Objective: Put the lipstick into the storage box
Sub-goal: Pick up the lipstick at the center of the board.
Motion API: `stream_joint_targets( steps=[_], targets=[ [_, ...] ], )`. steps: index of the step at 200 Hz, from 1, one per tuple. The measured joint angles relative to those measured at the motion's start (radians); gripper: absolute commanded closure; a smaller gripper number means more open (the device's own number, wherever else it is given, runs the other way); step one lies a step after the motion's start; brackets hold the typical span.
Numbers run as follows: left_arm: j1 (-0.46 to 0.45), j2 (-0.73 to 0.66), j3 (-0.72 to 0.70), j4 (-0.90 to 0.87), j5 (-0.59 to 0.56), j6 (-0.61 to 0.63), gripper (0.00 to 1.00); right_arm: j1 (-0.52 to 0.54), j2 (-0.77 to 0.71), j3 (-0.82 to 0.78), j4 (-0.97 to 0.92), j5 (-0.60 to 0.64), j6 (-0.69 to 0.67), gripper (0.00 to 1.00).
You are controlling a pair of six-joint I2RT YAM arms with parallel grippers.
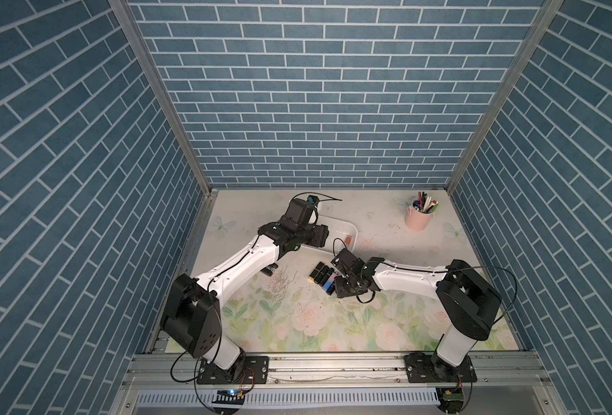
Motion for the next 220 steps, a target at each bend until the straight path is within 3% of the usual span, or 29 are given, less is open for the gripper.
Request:
stream_joint_targets(
  steps=[39,85,148,192,220],
  targets=[
    [0.0,0.0,0.0,0.0,0.004,0.0,0.32,0.0,0.0,0.0,-0.019,0.008,0.0,0.53],
    [0.0,-0.002,0.0,0.0,0.01,-0.005,0.31,0.0,0.003,-0.003,-0.033,0.013,-0.003,0.6],
    [0.006,-0.021,-0.029,0.003,0.022,-0.014,0.3,0.0,-0.002,-0.014,-0.03,0.029,-0.006,0.86],
    [0.036,-0.042,-0.052,0.019,0.083,-0.034,0.29,0.0,-0.024,-0.031,-0.04,0.038,-0.006,0.88],
    [0.077,-0.074,-0.064,0.051,0.156,-0.056,0.23,-0.018,-0.064,-0.035,-0.054,0.049,-0.008,0.88]
  ],
)
